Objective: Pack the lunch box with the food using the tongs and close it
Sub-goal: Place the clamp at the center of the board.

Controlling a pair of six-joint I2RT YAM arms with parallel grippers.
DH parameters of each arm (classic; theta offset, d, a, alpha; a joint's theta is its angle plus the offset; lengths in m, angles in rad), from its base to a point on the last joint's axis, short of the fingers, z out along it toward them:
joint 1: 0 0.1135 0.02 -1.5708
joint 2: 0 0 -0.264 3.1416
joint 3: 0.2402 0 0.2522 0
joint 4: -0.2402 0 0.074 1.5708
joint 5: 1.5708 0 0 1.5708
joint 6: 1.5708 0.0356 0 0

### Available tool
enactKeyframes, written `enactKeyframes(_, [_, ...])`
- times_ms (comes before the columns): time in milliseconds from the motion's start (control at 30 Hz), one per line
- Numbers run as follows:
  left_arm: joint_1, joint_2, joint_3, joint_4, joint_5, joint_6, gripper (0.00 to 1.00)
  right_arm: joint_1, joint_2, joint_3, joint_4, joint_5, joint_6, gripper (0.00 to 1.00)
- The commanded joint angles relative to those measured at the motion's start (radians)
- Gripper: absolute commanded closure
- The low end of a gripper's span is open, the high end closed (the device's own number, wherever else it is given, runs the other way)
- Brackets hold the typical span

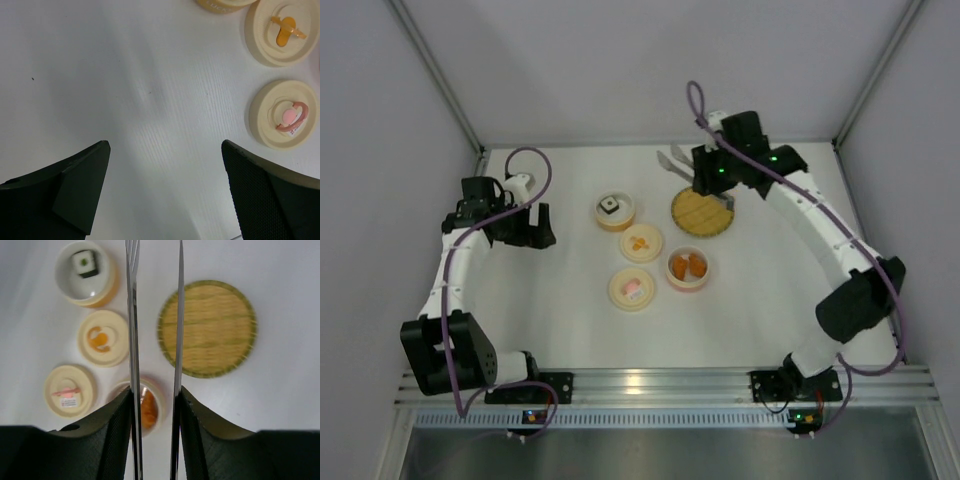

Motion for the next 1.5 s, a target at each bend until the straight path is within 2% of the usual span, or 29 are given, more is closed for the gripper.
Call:
enactKeyframes(0, [0.004,-0.036,0.061,-0.009,0.002,0.024,0.02,-0.200,-0.140,-0.097,0.034,-0.016,-0.024,0.62])
enactKeyframes(67, [0.003,-0.033,0.072,-0.019,0.009,0.021,0.02,-0.280,-0.216,-0.186,0.037,-0.023,-0.056,0.62])
enactKeyframes(233, [0.003,-0.026,0.072,-0.016,0.029,0.014,0.02,-0.614,-0.301,-0.331,0.015,-0.047,-0.258,0.60])
enactKeyframes(467, [0.003,-0.005,0.064,-0.012,0.028,0.012,0.02,-0.848,-0.205,-0.424,0.058,-0.059,-0.421,0.62])
enactKeyframes(633, [0.003,-0.013,0.052,-0.009,0.019,0.024,0.02,-0.900,-0.088,-0.444,0.118,-0.058,-0.457,0.66])
enactKeyframes(833, [0.003,-0.005,0.044,-0.008,0.006,0.038,0.02,-0.908,-0.019,-0.470,0.186,-0.070,-0.469,0.62])
enactKeyframes(1133, [0.003,0.010,0.044,-0.006,0.008,0.047,0.02,-0.919,0.058,-0.527,0.212,-0.075,-0.572,0.63])
enactKeyframes(1233, [0.003,0.016,0.040,-0.014,0.012,0.061,0.02,-0.926,0.072,-0.547,0.201,-0.095,-0.610,0.58])
enactKeyframes(1467, [0.003,0.003,0.024,-0.019,0.006,0.092,0.02,-0.936,0.105,-0.564,0.187,-0.087,-0.641,0.38])
